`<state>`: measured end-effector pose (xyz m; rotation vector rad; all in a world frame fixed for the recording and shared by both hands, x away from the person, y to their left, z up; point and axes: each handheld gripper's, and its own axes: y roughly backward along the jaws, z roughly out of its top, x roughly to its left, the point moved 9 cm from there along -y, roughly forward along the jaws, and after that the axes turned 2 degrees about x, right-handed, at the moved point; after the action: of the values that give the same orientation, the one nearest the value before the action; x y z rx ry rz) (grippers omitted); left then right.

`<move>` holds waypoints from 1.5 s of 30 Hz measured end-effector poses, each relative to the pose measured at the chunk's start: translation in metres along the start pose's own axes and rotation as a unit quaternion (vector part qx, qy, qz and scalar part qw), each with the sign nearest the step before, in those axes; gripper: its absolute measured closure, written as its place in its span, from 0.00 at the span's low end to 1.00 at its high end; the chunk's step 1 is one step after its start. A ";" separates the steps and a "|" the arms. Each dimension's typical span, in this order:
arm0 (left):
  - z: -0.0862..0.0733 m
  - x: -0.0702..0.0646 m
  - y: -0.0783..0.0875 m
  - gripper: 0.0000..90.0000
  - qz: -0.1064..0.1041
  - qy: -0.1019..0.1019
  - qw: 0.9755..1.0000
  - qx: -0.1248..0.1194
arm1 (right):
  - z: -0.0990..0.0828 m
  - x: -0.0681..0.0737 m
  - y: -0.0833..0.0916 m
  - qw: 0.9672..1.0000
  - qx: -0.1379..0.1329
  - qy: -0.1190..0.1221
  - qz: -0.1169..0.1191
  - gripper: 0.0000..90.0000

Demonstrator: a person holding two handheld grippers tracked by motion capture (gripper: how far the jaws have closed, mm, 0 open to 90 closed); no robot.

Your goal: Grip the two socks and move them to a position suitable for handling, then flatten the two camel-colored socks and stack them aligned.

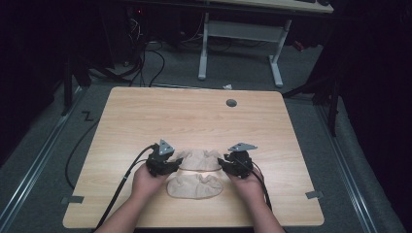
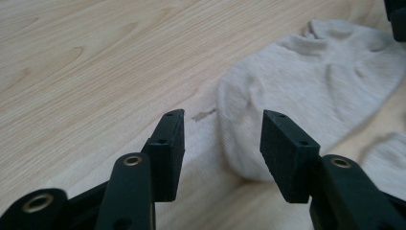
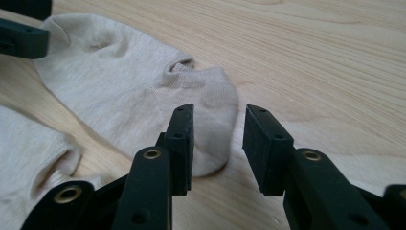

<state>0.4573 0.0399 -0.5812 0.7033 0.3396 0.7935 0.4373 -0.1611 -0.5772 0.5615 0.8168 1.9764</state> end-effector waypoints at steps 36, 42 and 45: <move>0.007 -0.015 0.034 0.96 -0.016 -0.006 0.999 -0.048 | 0.012 0.026 0.020 0.998 -0.034 0.046 0.000 0.95; 0.005 -0.021 0.056 0.96 -0.026 -0.012 0.998 -0.056 | 0.008 0.035 0.033 0.997 -0.046 0.059 0.003 0.95; 0.001 -0.029 0.067 0.96 -0.039 -0.016 0.998 -0.055 | 0.006 0.040 0.045 0.996 -0.057 0.063 0.008 0.95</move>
<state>0.4025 0.0507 -0.5341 0.5953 0.2890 0.7211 0.3962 -0.1419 -0.5371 0.3808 0.7723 2.0742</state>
